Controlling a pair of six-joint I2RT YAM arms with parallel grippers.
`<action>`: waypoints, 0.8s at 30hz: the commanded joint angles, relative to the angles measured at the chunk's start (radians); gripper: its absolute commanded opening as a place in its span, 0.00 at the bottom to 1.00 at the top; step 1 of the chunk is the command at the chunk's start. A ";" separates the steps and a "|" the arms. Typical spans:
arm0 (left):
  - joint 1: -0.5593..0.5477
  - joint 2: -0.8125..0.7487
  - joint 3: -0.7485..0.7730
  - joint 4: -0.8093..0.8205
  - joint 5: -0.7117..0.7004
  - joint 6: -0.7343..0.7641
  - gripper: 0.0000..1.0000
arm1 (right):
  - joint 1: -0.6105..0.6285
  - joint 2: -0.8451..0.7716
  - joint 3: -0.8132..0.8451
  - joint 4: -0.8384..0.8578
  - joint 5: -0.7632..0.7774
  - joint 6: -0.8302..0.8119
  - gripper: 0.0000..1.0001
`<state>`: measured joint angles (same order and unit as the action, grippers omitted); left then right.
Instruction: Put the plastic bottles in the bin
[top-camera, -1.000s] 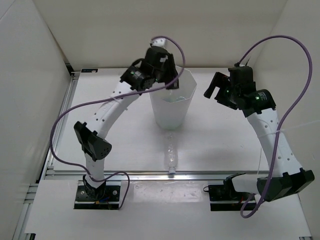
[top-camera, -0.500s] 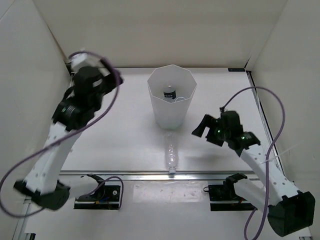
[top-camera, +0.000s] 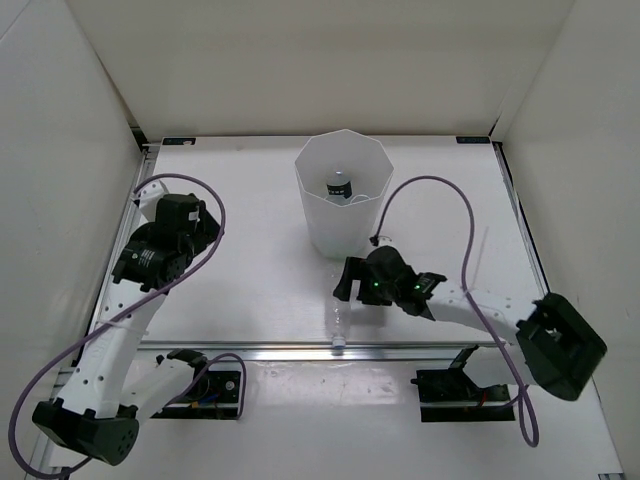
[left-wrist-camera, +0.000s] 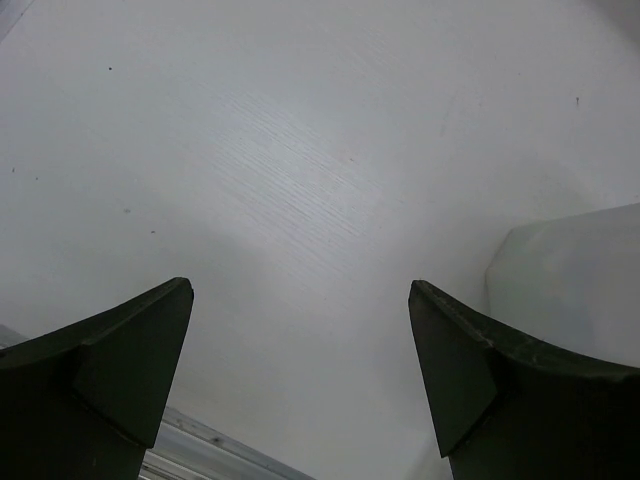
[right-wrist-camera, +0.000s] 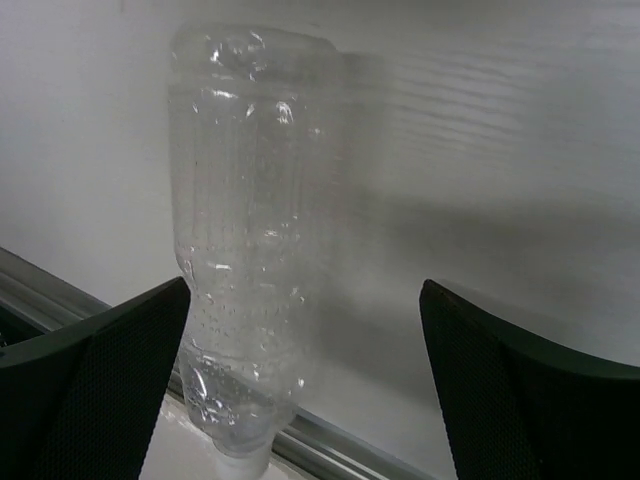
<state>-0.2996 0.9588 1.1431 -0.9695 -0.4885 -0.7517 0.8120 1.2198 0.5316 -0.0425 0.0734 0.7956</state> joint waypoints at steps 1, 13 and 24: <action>0.007 -0.028 -0.022 -0.032 0.022 -0.028 1.00 | 0.058 0.102 0.099 0.043 0.106 0.053 0.98; 0.034 -0.080 -0.054 -0.092 0.011 -0.026 1.00 | 0.069 0.245 0.221 -0.085 0.098 0.134 0.81; 0.054 -0.109 -0.167 -0.015 0.022 -0.112 1.00 | 0.069 -0.072 0.464 -0.647 0.322 0.218 0.24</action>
<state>-0.2504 0.8680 1.0035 -1.0256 -0.4702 -0.8116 0.8772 1.2930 0.8555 -0.4793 0.2707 0.9890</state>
